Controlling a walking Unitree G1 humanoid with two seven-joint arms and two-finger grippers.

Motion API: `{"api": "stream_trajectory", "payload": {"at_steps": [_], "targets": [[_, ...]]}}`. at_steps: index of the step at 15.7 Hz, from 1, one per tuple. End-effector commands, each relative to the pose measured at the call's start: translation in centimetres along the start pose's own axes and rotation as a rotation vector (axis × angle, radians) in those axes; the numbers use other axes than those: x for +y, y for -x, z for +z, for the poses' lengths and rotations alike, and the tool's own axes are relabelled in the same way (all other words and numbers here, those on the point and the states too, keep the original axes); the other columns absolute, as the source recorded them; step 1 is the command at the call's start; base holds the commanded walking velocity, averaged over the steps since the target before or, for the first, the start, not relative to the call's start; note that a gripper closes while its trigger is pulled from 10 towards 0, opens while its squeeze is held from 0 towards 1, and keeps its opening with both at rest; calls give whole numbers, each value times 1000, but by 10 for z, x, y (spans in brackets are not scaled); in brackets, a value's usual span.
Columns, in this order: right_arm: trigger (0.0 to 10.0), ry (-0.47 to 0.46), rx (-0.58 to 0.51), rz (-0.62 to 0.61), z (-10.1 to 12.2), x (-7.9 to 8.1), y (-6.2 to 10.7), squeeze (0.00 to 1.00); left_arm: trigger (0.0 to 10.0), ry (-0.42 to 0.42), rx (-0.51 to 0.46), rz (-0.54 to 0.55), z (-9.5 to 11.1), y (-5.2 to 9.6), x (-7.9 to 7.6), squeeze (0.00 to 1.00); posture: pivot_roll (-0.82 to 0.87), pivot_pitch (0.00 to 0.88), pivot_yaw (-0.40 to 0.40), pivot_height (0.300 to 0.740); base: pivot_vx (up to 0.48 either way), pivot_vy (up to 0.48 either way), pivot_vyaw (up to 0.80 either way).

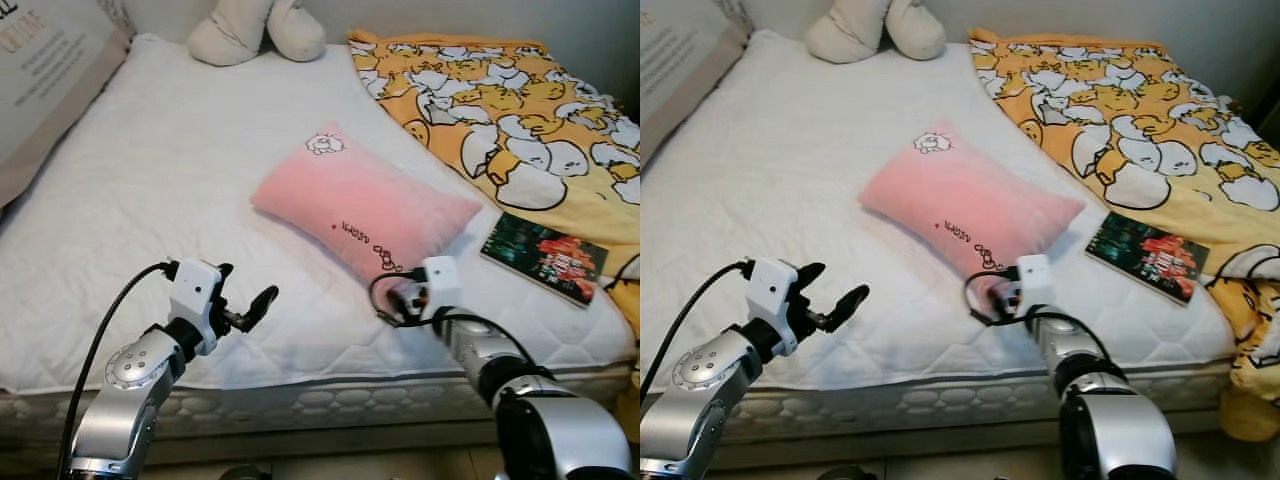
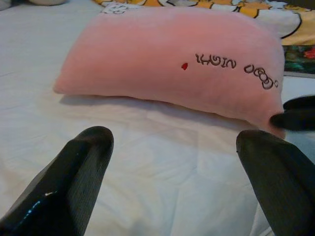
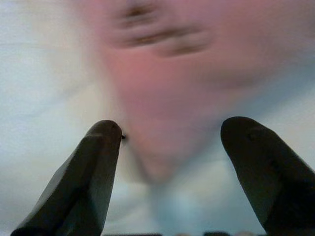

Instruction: Clean up the room

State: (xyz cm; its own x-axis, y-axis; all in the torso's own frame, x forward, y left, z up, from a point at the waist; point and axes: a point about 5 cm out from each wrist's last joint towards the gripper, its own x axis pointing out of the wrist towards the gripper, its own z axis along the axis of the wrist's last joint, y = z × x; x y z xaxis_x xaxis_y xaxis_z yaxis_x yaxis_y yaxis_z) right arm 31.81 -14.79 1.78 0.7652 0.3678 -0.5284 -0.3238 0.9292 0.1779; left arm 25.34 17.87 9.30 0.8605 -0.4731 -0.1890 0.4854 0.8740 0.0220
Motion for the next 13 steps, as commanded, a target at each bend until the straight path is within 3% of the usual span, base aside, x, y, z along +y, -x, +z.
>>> {"api": "stream_trajectory", "payload": {"at_steps": [1, 6, 8, 11, 13], "targets": [[10000, -20, -19, 112, 3, 9, -1, 0, 10000, -16, -18, 4, 5, 0, 2, 0, 117, 0, -21, 740, 0, 0, 0], [10000, -100, -77, 294, 6, 23, -2, 0, 10000, -23, -23, 2, 6, -1, 4, 0, 116, 0, -20, 740, 0, 0, 0], [10000, -189, -100, 523, 8, 43, -1, 0, 10000, -28, -24, -6, 6, -1, 4, 0, 118, 0, -15, 740, 0, 0, 0], [10000, -245, -85, 785, 10, 58, 4, 0, 10000, -33, -22, -12, 6, -2, 4, 0, 111, 0, -7, 740, 0, 0, 0], [10000, -219, -118, 821, 15, 57, 6, 0, 10000, -37, -20, -11, 6, -2, 6, 0, 110, 0, -6, 740, 0, 0, 0]]}}
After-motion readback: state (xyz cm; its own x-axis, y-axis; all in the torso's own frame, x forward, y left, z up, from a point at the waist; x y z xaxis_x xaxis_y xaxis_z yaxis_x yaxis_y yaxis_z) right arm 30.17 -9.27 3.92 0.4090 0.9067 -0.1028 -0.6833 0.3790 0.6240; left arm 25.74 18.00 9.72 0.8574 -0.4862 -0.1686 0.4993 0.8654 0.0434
